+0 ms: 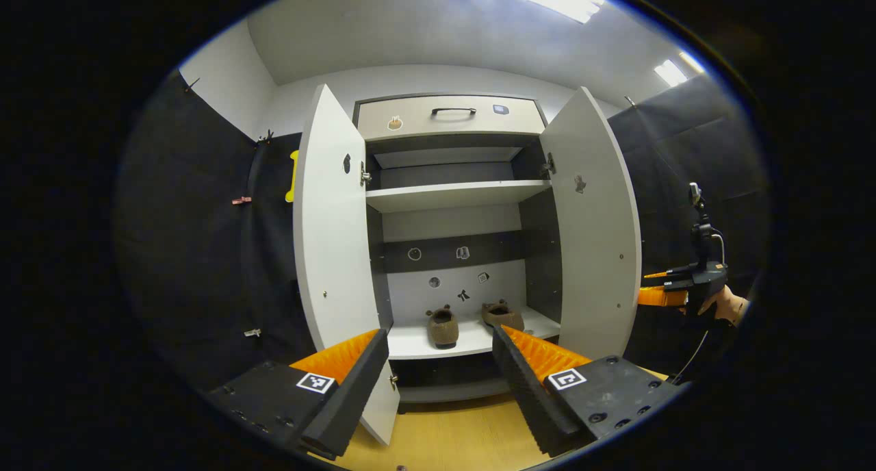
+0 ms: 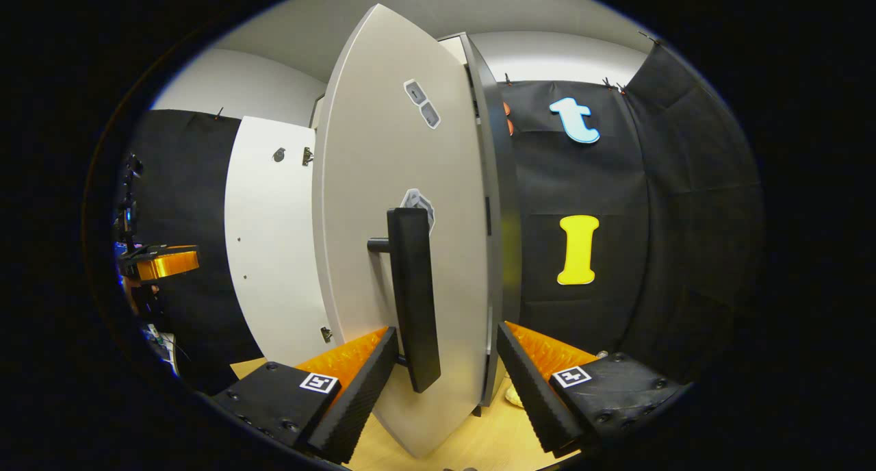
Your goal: Grab one shoe with the right hand and put it into the shoe cabinet, grab the other shoe with the left hand and put it into the shoe cabinet; then close the right door with the right hand and the left door with the left hand.
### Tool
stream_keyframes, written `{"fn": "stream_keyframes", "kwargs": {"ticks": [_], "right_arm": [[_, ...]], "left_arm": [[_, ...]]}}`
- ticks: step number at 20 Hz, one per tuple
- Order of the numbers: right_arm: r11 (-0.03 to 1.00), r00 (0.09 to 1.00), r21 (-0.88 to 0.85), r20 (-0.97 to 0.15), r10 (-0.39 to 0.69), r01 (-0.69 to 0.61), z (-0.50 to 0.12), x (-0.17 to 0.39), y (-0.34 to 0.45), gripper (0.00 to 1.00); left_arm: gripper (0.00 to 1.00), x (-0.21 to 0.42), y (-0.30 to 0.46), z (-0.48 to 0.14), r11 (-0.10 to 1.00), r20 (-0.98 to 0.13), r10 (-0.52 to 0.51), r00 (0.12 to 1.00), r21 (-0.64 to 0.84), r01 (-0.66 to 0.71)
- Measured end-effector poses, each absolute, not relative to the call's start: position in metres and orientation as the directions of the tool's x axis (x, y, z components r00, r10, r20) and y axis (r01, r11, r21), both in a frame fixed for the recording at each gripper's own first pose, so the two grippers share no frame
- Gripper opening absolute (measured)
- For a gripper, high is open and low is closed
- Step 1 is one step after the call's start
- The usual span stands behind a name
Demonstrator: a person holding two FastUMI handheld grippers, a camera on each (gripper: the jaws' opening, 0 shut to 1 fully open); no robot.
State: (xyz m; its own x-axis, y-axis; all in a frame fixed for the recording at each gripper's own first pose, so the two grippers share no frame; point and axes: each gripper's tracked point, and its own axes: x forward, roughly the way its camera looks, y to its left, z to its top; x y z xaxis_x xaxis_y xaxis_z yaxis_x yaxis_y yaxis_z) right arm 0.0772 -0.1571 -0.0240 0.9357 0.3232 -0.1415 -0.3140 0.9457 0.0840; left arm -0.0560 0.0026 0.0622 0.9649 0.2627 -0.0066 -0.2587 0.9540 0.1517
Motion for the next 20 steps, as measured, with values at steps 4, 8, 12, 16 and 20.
{"fn": "stream_keyframes", "kwargs": {"ticks": [4, 8, 12, 16, 20], "right_arm": [[0.929, 0.921, 0.115, -0.136, 0.365, -0.351, -0.028, 0.091, -0.119, 0.98], [0.930, 0.923, 0.076, -0.124, 0.365, -0.358, -0.032, 0.111, -0.077, 0.98], [0.936, 0.928, 0.087, -0.128, 0.350, -0.341, -0.042, 0.144, -0.029, 0.98], [0.965, 0.958, 0.045, -0.113, 0.264, -0.260, -0.049, 0.181, -0.001, 0.98], [0.985, 0.980, 0.057, -0.103, 0.168, -0.163, -0.053, 0.204, 0.005, 0.98]], "left_arm": [[0.96, -0.067, 0.013, 0.060, 0.960, -0.010, 0.266, 0.964, 0.089, -0.264], [0.96, -0.083, 0.049, 0.055, 0.943, -0.030, 0.322, 0.946, 0.104, -0.318], [0.96, -0.103, 0.081, 0.053, 0.934, -0.041, 0.345, 0.938, 0.113, -0.339], [0.96, -0.124, 0.127, 0.047, 0.922, -0.072, 0.378, 0.923, 0.123, -0.368], [0.96, -0.137, 0.169, 0.040, 0.917, -0.096, 0.394, 0.914, 0.099, -0.385]]}}
